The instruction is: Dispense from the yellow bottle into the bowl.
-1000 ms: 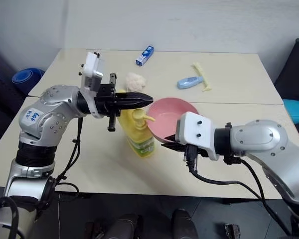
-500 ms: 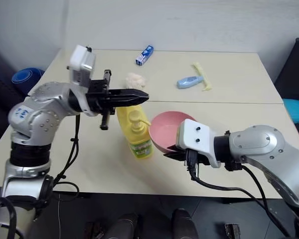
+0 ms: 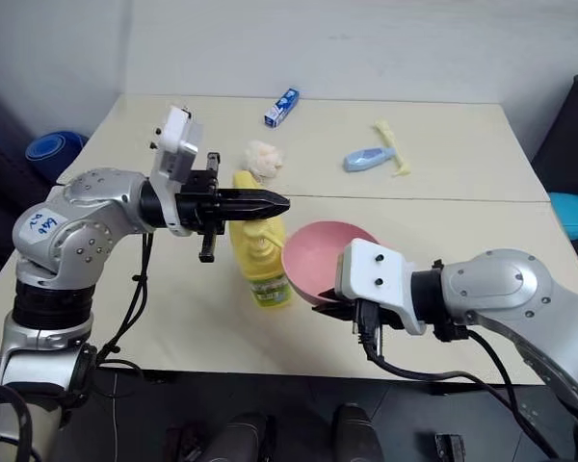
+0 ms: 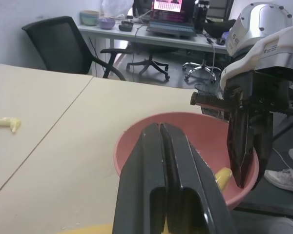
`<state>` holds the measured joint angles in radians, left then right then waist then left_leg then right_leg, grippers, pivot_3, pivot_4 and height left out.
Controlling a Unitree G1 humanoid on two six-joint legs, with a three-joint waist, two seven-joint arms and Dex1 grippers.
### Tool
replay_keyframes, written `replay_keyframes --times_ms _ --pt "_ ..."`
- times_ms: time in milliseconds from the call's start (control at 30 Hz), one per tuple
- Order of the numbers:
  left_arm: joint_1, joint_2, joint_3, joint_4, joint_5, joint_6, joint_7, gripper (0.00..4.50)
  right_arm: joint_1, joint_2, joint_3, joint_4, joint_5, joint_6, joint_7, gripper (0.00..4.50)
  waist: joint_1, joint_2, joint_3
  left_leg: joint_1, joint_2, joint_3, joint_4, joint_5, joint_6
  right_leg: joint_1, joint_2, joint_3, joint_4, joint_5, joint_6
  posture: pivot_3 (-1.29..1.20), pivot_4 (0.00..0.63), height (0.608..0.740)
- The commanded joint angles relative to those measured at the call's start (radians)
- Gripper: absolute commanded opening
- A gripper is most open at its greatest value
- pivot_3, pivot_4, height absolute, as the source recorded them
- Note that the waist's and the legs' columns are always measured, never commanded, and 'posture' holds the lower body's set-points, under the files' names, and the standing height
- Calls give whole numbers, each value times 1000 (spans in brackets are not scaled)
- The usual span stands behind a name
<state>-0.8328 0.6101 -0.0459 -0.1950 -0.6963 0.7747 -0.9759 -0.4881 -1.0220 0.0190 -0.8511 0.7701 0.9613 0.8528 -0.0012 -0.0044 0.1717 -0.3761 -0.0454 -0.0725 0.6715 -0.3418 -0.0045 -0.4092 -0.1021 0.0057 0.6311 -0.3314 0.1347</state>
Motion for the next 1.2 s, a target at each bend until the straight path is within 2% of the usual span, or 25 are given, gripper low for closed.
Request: replay_keyframes --times_ms 33,167,267,500,700,900,1200 --pt "14 36 -21 -47 20 2 -29 47 -5 -21 -38 -29 12 -4 -11 0 0 0 0 0 0 0 0 0 0 0 0 0 1 0 0 0 150 740" --pt "30 66 -46 -62 49 -9 -44 47 3 -29 -47 -30 20 3 -18 0 1 0 0 0 0 0 1 0 0 0 0 0 2 0 0 0 150 740" --pt "52 80 -95 -69 121 -39 -17 47 5 -27 -52 -33 33 12 -28 0 1 0 0 0 0 0 1 0 0 0 0 0 2 0 0 0 150 740" --pt "104 21 -118 -82 163 -26 113 47 -4 -24 -48 -43 57 33 -56 0 3 0 -1 4 0 0 1 0 0 4 0 1 -2 0 0 0 150 740" --pt "137 -1 -121 -91 173 -29 143 47 -12 -11 -31 -81 128 64 -83 0 3 1 -2 6 0 0 0 0 0 6 0 1 -2 0 0 0 150 740" --pt "140 6 -120 -83 180 -39 138 47 -50 -36 -8 -83 141 52 -45 0 3 1 -2 7 0 0 1 0 0 8 0 1 -3 0 0 0 150 740" --pt "107 -8 -72 -46 153 -73 113 47 43 -105 -82 -57 86 -92 94 0 3 1 -2 7 0 0 1 0 0 8 0 0 -3 0 0 0 150 740"
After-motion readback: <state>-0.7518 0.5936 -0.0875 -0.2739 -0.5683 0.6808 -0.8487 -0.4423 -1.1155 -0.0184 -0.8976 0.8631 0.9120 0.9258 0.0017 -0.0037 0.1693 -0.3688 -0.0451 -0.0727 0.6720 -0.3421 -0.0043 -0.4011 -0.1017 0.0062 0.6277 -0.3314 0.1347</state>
